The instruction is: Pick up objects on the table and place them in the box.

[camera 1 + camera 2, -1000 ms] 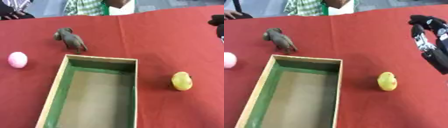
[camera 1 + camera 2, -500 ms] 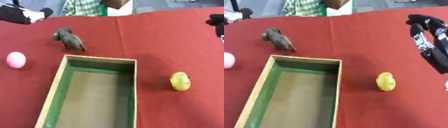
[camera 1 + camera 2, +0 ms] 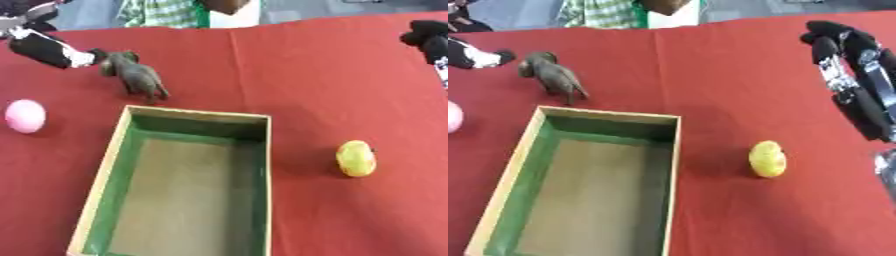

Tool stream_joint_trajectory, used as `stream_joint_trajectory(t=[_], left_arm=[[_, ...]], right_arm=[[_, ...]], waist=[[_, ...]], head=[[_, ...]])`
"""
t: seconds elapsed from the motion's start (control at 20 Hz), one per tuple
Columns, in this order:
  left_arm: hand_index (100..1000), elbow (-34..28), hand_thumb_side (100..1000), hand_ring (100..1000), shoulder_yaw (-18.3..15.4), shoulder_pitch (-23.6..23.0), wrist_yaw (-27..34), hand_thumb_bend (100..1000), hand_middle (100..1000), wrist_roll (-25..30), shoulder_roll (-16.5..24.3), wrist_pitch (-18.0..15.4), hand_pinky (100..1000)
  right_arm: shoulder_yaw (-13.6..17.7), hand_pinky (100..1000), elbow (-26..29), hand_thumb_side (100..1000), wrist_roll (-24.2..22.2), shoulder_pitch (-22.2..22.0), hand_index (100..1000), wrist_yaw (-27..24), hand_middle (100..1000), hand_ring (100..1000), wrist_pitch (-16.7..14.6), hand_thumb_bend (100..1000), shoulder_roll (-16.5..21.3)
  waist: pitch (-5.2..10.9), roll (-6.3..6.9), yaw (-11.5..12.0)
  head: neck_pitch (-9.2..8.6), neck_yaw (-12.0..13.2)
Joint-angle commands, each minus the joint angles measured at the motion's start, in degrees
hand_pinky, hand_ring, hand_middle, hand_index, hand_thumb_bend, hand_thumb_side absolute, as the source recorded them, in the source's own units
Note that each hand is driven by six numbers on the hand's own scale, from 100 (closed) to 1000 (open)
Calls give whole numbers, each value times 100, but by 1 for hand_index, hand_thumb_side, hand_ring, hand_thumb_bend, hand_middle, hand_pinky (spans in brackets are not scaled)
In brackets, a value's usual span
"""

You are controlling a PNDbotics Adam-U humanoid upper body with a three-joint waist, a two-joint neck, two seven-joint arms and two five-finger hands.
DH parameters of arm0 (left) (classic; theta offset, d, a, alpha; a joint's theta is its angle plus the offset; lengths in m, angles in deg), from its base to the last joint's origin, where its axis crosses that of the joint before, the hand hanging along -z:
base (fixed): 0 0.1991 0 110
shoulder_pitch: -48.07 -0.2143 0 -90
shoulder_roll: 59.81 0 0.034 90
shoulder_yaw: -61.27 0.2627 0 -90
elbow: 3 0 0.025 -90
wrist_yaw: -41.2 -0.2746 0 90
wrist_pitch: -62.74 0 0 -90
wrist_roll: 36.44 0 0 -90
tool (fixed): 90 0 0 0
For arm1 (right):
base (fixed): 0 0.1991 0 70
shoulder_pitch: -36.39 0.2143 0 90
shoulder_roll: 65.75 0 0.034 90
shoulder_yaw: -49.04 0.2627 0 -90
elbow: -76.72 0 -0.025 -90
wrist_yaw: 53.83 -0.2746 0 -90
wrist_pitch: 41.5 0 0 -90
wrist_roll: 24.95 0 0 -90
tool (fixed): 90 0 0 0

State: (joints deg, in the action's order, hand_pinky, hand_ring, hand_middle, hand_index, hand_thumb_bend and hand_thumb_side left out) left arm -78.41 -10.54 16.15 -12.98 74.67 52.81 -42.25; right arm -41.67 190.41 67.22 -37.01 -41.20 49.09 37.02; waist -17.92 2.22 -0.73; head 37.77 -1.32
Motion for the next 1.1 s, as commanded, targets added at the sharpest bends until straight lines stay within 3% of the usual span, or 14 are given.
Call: stream_joint_trajectory(t=[0.05,0.3,0.55,0.8,1.1], left_arm=[[1000,-32,664,869,-86,193,-170,475,915,283,68,-72,725],[1000,-42,579,876,-31,325,-492,525,937,706,-31,-258,721],[1000,73,534,871,3,435,-699,494,936,1148,-158,-394,718],[1000,262,508,863,5,475,-613,452,908,1610,-279,-314,714],[1000,183,471,864,-13,525,-401,463,929,2158,-368,-227,714]], right_arm=[[61,894,91,1000,14,27,896,-56,753,844,20,100,53],[55,895,91,1000,3,17,896,-63,752,844,39,100,22],[48,896,91,1000,-10,11,896,-62,752,844,43,100,6],[45,897,91,1000,-13,-7,896,-54,752,844,23,100,-3],[37,898,91,1000,-24,-25,896,-33,749,843,32,100,-26]], waist=[[129,-26,9],[131,-51,17],[122,-60,15],[94,-68,-4],[55,-69,-14]], head=[[18,93],[-20,212],[-49,230],[-94,237],[-140,262]])
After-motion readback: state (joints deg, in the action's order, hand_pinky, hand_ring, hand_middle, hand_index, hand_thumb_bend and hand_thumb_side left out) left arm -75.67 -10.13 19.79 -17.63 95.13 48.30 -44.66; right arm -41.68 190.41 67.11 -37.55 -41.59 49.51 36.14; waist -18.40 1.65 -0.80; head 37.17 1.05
